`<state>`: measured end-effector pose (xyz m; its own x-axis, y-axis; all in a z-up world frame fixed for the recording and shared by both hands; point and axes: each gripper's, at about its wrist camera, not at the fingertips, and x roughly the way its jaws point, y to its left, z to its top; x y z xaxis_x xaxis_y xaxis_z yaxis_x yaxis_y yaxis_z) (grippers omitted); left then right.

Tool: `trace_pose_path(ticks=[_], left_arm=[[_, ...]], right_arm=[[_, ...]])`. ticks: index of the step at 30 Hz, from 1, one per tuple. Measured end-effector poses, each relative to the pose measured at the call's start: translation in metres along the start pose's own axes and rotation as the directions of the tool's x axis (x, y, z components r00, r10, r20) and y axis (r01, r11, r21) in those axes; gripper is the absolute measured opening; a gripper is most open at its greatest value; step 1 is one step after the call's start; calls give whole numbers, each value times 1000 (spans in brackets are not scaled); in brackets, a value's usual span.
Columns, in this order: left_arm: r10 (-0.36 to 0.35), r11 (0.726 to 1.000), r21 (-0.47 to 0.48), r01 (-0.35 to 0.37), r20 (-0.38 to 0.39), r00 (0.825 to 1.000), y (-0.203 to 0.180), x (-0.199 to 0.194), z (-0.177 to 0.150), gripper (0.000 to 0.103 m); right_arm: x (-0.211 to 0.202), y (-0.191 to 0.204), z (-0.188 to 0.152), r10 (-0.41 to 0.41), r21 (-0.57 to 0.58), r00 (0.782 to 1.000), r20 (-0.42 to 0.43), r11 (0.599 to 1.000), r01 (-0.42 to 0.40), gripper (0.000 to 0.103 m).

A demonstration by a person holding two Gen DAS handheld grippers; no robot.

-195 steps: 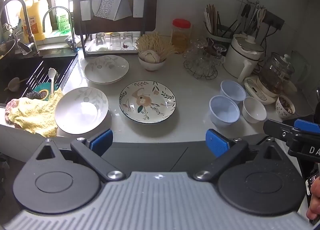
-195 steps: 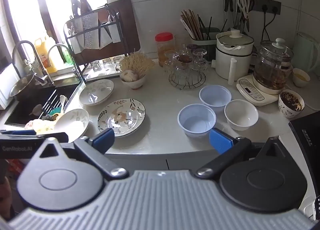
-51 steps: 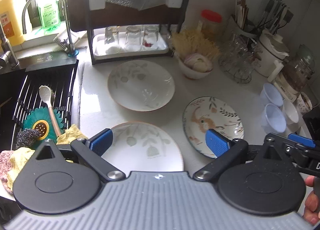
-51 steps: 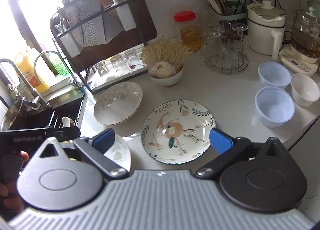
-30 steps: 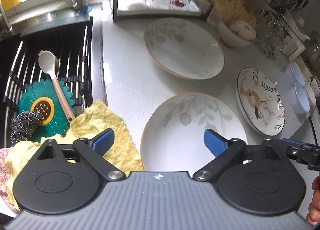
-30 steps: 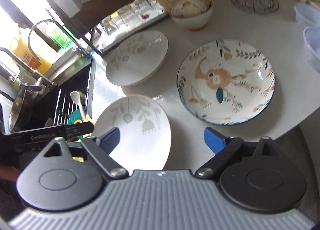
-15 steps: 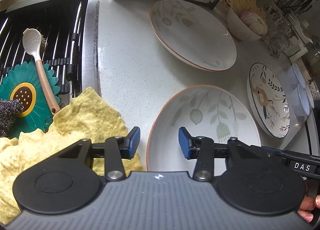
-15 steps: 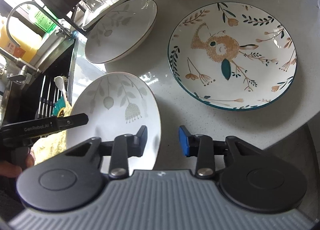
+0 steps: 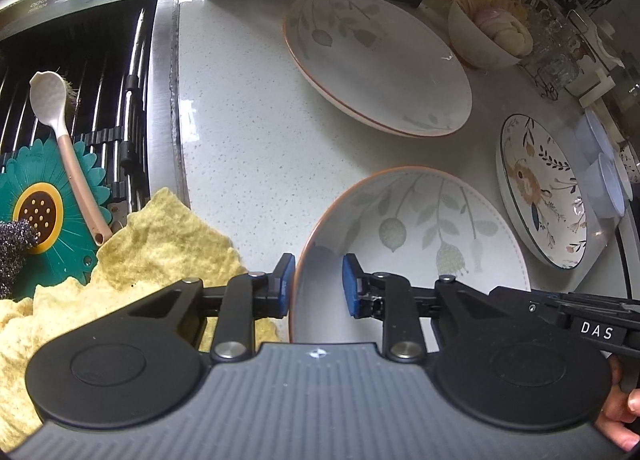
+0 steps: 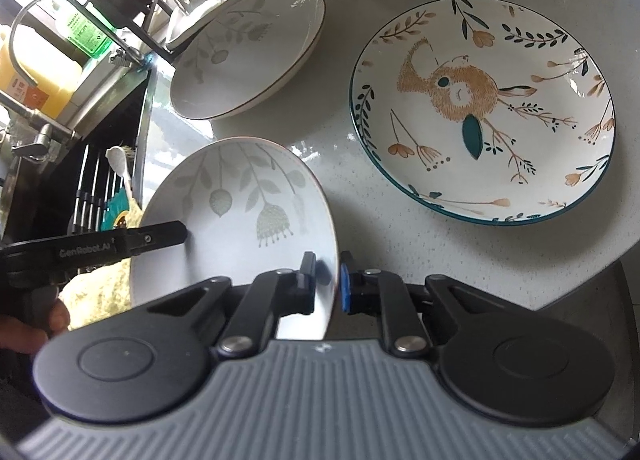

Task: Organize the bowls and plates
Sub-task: 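Lift the leaf-pattern bowl with both grippers and carry it over the floral plate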

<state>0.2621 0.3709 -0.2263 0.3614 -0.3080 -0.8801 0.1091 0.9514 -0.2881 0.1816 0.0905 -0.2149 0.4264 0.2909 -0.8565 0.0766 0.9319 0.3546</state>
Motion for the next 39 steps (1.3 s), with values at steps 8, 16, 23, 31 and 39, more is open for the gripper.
trace_pose_path(ticks=[8, 16, 23, 31, 39], left_arm=[[-8, 1000, -6, 8, 6, 1000, 3, -8, 2, 28], [-19, 1000, 15, 19, 44, 999, -6, -31, 13, 28], [-42, 999, 20, 41, 70, 997, -20, -51, 22, 28], [-54, 997, 67, 48, 84, 995, -44, -60, 33, 27], [-58, 993, 109, 48, 86, 995, -76, -56, 49, 27]], right_arm=[[-3, 4, 2, 1, 2, 1000, -7, 1000, -1, 15], [-27, 13, 15, 8, -17, 999, 52, 1000, -7, 15], [-49, 11, 22, 17, -26, 996, 87, 1000, -14, 15], [-67, -3, 29, 35, -1, 991, 130, 999, -35, 15], [-78, -27, 39, 41, 16, 985, 165, 999, -45, 15]])
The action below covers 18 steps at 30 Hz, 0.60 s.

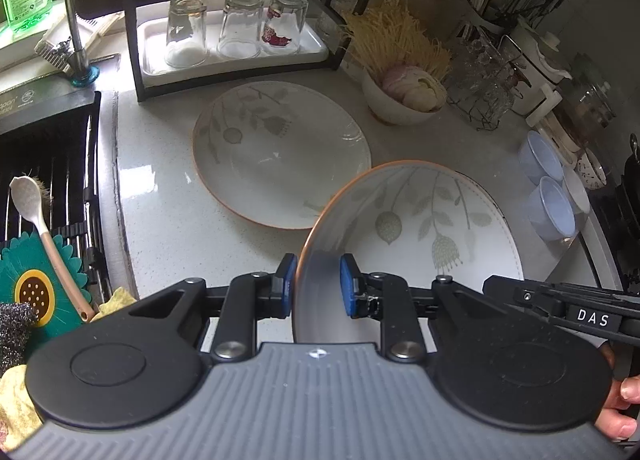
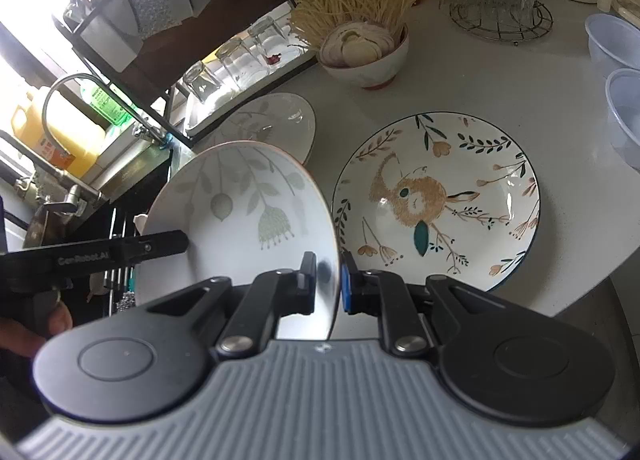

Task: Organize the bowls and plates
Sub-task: 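Lift the leaf-pattern bowl with both grippers and carry it over the floral plate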

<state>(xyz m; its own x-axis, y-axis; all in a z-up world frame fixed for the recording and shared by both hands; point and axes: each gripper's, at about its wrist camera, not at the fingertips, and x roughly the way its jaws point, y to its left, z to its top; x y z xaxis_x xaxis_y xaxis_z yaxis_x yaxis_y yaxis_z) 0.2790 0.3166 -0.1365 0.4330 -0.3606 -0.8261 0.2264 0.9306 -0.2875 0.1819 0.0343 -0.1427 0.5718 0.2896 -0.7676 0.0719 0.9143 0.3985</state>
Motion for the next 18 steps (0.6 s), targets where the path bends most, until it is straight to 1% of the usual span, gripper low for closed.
trace_pose_path(ticks=[6, 11, 18], left_arm=[[-5, 1000, 3, 5, 21, 1000, -28, 8, 16, 27], [-11, 1000, -17, 11, 40, 999, -53, 18, 33, 27], [1, 1000, -5, -1, 28, 1000, -87, 44, 51, 27]], right_arm=[[-4, -24, 22, 11, -20, 1000, 14, 1000, -10, 15], [-8, -47, 43, 19, -43, 1000, 23, 999, -18, 15], [-8, -80, 63, 14, -54, 999, 29, 998, -12, 15]])
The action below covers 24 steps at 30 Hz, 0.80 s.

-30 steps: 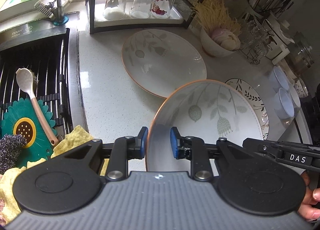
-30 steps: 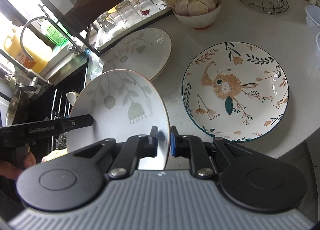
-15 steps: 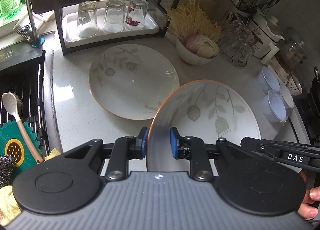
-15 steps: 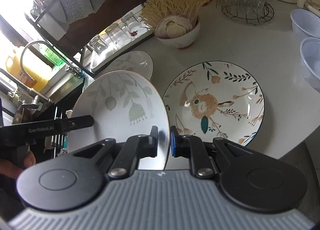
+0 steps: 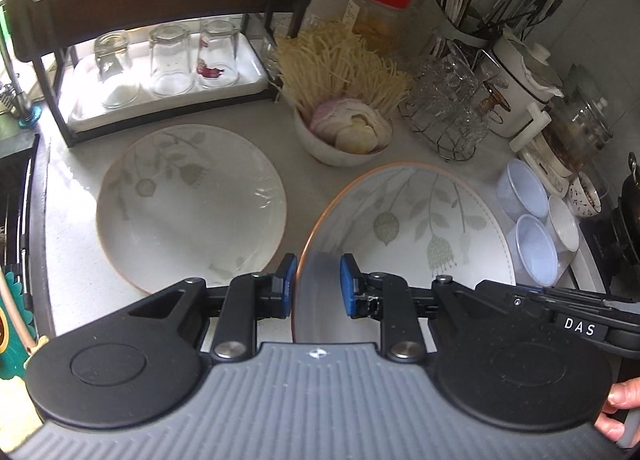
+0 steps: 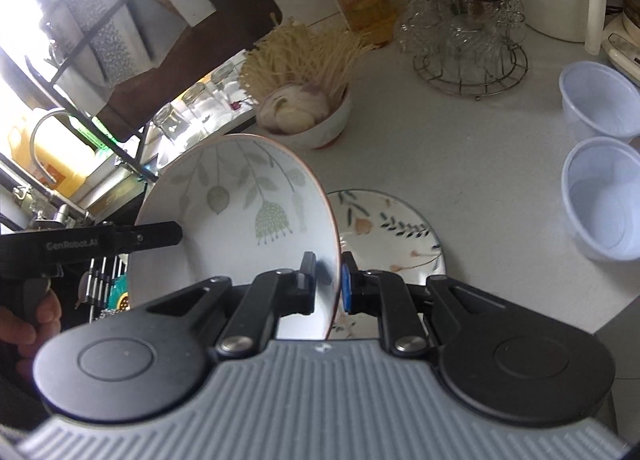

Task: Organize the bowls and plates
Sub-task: 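Lift the leaf-pattern bowl with both grippers and carry it over the floral plate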

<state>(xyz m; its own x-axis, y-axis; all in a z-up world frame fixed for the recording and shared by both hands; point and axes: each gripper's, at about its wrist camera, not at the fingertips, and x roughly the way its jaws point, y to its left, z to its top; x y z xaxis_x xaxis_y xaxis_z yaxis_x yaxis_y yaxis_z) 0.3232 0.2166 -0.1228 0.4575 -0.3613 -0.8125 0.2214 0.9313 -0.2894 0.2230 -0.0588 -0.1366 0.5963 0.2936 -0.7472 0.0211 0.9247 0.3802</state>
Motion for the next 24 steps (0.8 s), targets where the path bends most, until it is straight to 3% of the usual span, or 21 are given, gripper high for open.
trace_pose_path(ticks=[12, 24], left_arm=[[24, 999, -30, -26, -56, 998, -17, 40, 1, 27], [71, 997, -34, -75, -117, 991, -28, 69, -13, 27]], right_arm=[[22, -38, 12, 36, -33, 996, -78, 999, -39, 16], [37, -57, 8, 33, -58, 994, -100, 998, -39, 17]])
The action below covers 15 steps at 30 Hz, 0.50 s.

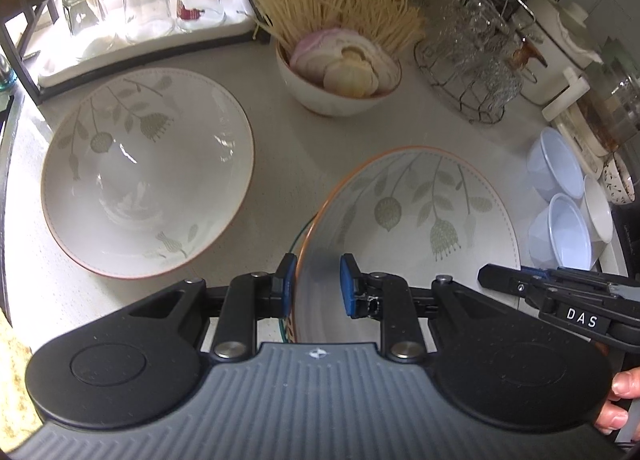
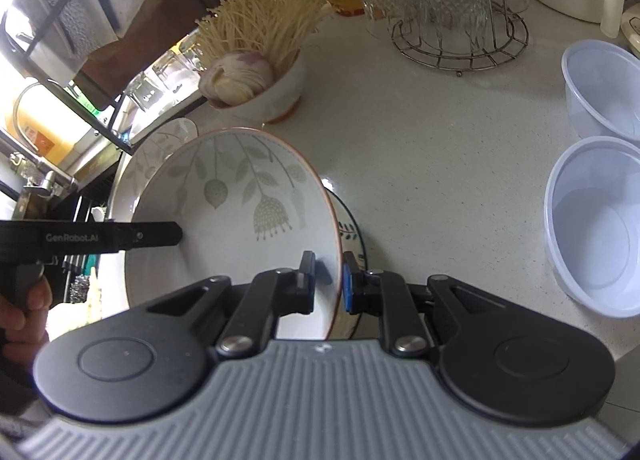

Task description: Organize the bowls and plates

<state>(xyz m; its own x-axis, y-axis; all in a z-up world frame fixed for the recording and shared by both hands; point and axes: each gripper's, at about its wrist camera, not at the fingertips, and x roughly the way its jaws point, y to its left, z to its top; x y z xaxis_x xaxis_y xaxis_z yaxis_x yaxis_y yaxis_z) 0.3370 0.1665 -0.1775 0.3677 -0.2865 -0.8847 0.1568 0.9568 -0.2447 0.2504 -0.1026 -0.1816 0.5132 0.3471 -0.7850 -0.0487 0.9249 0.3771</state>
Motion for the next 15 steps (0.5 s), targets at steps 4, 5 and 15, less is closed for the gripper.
trace_pose_path(ticks=[4, 5, 15], left_arm=[[8, 1000, -3, -8, -13, 1000, -3, 6, -3, 27], [12, 1000, -4, -12, -13, 1000, -3, 8, -4, 28], [33, 999, -10, -33, -32, 999, -7, 21, -3, 28]], right_arm=[[2, 0, -1, -16, -19, 1000, 7, 1000, 17, 18], [1, 1, -2, -22, -30, 1000, 16, 999, 23, 18], [11, 4, -2, -79, -71, 996, 37, 994, 81, 21]])
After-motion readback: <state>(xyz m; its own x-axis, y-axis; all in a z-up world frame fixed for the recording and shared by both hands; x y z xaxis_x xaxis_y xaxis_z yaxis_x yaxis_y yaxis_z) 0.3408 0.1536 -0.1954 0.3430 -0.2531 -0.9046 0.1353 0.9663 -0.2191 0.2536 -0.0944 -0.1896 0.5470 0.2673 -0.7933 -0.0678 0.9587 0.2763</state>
